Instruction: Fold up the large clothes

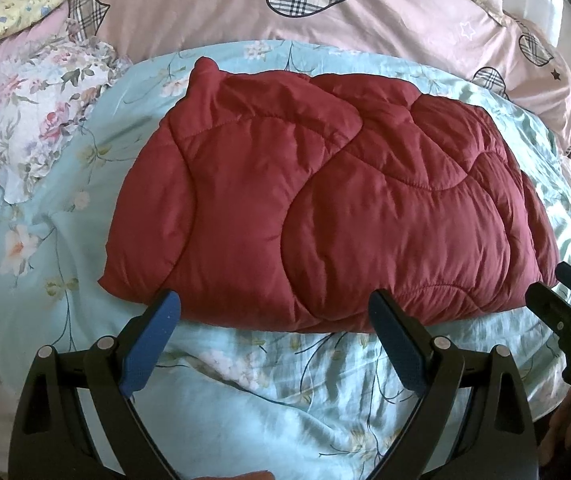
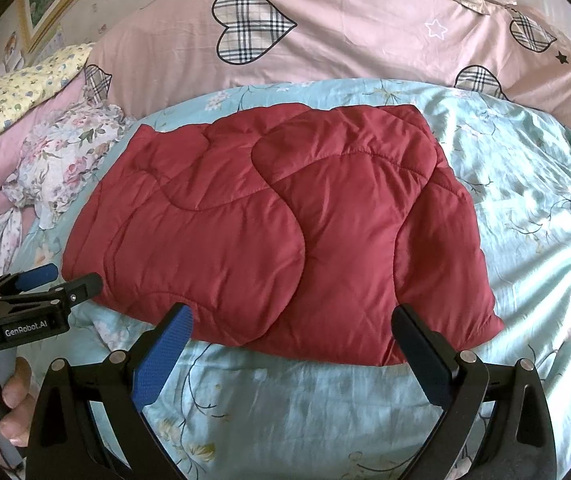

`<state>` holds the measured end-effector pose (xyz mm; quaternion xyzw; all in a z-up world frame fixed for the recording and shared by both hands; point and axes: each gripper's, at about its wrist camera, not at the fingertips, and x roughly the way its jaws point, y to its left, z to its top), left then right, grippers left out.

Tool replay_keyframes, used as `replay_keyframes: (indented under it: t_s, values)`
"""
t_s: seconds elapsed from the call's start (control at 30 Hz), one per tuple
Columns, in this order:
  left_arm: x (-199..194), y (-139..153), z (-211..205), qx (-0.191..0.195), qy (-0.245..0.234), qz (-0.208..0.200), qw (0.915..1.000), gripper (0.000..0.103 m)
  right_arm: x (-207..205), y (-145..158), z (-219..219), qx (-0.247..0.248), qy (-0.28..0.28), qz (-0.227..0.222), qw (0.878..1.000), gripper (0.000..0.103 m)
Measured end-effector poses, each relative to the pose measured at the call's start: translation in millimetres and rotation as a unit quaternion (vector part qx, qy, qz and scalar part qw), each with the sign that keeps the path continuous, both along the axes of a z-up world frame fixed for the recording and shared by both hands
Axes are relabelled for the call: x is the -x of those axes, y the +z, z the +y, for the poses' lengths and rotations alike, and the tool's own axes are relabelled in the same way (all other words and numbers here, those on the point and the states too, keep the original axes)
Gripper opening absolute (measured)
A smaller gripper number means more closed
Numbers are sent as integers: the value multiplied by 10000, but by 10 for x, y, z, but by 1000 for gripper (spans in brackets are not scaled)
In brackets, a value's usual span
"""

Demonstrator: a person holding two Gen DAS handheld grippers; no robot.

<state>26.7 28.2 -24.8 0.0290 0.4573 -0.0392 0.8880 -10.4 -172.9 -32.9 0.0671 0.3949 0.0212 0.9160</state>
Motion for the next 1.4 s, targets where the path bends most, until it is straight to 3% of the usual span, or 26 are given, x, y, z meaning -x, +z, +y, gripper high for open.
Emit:
replay_keyframes:
  t_s: [1.4]
  values:
    - [85,88,-42,-209,-1,-263,9994,96,46,72,12,-20,5,-75,10000,100]
